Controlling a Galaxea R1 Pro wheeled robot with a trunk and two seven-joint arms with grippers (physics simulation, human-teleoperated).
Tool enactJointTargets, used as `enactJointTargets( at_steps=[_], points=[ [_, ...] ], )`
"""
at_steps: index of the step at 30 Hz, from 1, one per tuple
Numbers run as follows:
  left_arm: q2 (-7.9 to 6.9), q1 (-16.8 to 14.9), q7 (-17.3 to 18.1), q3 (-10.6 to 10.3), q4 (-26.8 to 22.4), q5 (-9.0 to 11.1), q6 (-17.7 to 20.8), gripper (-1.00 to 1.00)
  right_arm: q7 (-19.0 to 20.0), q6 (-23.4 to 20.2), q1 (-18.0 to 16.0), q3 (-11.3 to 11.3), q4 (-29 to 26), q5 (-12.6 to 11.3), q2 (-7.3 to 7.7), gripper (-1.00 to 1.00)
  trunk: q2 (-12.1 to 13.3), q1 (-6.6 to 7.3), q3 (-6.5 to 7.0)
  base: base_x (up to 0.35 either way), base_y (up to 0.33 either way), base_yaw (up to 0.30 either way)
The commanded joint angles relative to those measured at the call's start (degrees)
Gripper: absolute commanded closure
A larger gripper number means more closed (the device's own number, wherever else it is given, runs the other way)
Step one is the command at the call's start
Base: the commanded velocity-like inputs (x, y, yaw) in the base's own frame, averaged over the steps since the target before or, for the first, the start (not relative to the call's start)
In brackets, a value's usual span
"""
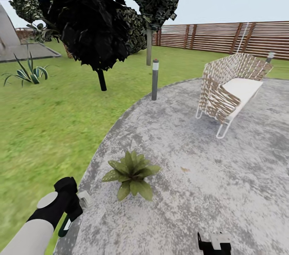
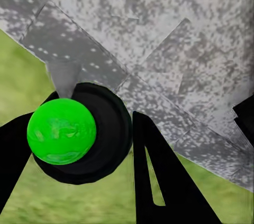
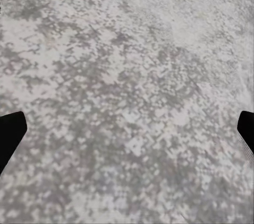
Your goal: Pick up the pesticide atomizer in the garden and spray insectifuge to fully cover both potted plants in the garden.
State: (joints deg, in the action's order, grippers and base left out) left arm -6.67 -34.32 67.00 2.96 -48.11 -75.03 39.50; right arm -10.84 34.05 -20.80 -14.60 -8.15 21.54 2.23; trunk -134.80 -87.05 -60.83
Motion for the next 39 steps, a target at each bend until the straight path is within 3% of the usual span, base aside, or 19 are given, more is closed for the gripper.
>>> enactJointTargets(
  at_steps=[1, 9, 17, 27, 34, 39],
  points=[
    [0.49, 0.0, 0.4, 0.1, -0.2, -0.4, 0.5, 1.00, -0.3, 0.1, 0.0, -0.3, 0.1, 0.6, -0.02, -1.00, 0.0, -0.01, -0.05, 0.203, -0.206, 0.263],
    [3.30, -0.1, -2.2, 0.0, -0.9, -0.5, 1.6, 1.00, -0.3, 0.1, 0.0, -0.3, 0.1, 0.6, -0.01, -1.00, 0.0, -0.01, -0.05, 0.253, -0.178, 0.276],
    [3.41, 0.0, -2.3, 0.3, -0.9, -0.4, 1.9, 1.00, -0.5, 0.1, 0.0, -0.3, 0.1, 0.6, 0.12, -1.00, 0.0, -0.01, -0.05, 0.232, -0.187, 0.087],
    [3.39, 0.1, -1.7, 0.4, -0.8, -0.2, 1.9, 1.00, -0.5, 0.1, 0.0, -0.3, 0.0, 0.6, 0.15, -1.00, 0.0, -0.01, -0.05, -0.142, -0.221, 0.001],
    [3.17, -0.6, 5.5, -0.1, -0.5, -0.2, 2.2, 1.00, -0.5, 0.1, 0.0, -0.3, 0.0, 0.6, 0.08, -1.00, 0.0, -0.01, -0.05, -0.019, -0.018, 0.055],
    [3.33, -3.1, 6.9, -0.2, -0.8, -0.6, 2.3, 1.00, -0.5, 0.1, 0.0, -0.3, 0.0, 0.6, 0.06, -1.00, 0.0, -0.01, -0.05, -0.001, -0.001, 0.256]
  ],
)
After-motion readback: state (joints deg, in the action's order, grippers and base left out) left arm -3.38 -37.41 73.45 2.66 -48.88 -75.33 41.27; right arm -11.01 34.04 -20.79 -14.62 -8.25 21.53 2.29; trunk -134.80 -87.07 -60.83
